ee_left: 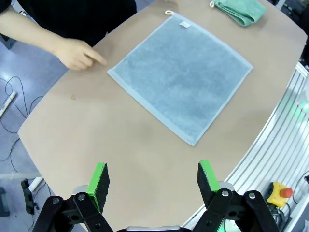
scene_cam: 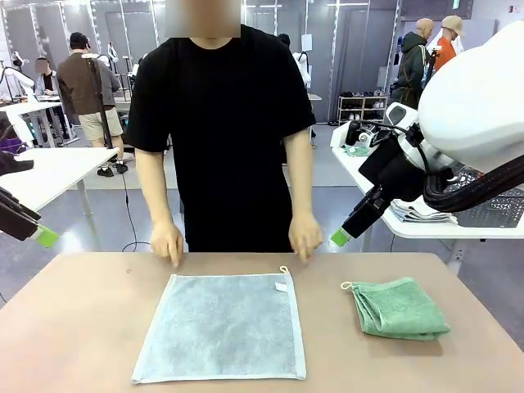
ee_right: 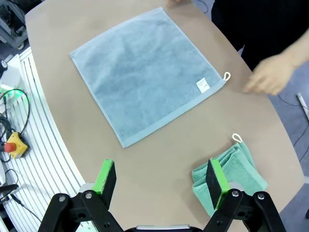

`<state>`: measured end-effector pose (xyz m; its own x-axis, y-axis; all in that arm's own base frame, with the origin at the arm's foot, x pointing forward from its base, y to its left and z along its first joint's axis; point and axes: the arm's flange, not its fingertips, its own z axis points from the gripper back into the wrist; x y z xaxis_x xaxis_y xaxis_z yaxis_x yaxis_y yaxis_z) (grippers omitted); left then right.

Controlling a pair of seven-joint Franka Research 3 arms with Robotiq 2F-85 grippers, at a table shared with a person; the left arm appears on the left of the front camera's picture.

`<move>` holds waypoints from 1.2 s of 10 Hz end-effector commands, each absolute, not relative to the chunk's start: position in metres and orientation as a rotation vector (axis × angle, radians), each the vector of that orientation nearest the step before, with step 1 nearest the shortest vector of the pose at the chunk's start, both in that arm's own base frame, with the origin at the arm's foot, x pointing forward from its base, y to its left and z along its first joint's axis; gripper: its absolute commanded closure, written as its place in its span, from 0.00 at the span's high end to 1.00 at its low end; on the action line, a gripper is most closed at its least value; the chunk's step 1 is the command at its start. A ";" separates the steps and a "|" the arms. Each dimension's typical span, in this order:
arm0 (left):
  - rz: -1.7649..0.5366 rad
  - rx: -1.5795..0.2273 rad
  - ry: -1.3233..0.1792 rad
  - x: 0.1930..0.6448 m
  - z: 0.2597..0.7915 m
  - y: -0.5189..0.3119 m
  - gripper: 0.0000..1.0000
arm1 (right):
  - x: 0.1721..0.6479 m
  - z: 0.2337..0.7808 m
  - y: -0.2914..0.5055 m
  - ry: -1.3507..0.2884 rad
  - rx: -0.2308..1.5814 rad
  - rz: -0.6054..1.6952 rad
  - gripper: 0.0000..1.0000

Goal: Fold the towels and place them in the basket.
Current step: When a person lays out a Towel with hook on the table, fold it in half twice.

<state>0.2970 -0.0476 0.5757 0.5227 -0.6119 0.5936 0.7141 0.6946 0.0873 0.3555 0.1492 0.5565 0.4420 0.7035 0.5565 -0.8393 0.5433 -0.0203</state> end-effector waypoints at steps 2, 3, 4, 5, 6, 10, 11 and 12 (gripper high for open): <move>-0.802 -0.166 -0.632 0.297 0.573 -0.048 0.92 | 0.355 0.558 0.149 -0.545 0.273 0.974 0.94; -0.802 -0.166 -0.632 0.297 0.573 -0.048 0.92 | 0.355 0.558 0.149 -0.545 0.273 0.974 0.94; -0.802 -0.166 -0.632 0.297 0.573 -0.048 0.92 | 0.355 0.558 0.149 -0.545 0.273 0.974 0.94; -0.802 -0.166 -0.632 0.297 0.573 -0.048 0.92 | 0.355 0.558 0.149 -0.545 0.273 0.974 0.94; -0.802 -0.166 -0.632 0.297 0.573 -0.048 0.92 | 0.355 0.558 0.149 -0.545 0.273 0.974 0.94; -1.075 -0.170 -0.518 0.284 0.554 -0.106 0.92 | 0.331 0.539 0.216 -0.363 0.141 1.288 0.94; -1.143 -0.156 -0.474 0.280 0.534 -0.123 0.92 | 0.324 0.525 0.238 -0.321 0.134 1.358 0.94; -1.170 -0.097 -0.443 0.277 0.515 -0.134 0.92 | 0.319 0.508 0.258 -0.282 0.066 1.399 0.94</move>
<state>0.2796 -0.1345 0.5426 0.3569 -0.8245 0.4391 0.8862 0.4475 0.1202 0.3084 0.2471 0.5130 0.1920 0.9352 0.2976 -0.9716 0.2239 -0.0766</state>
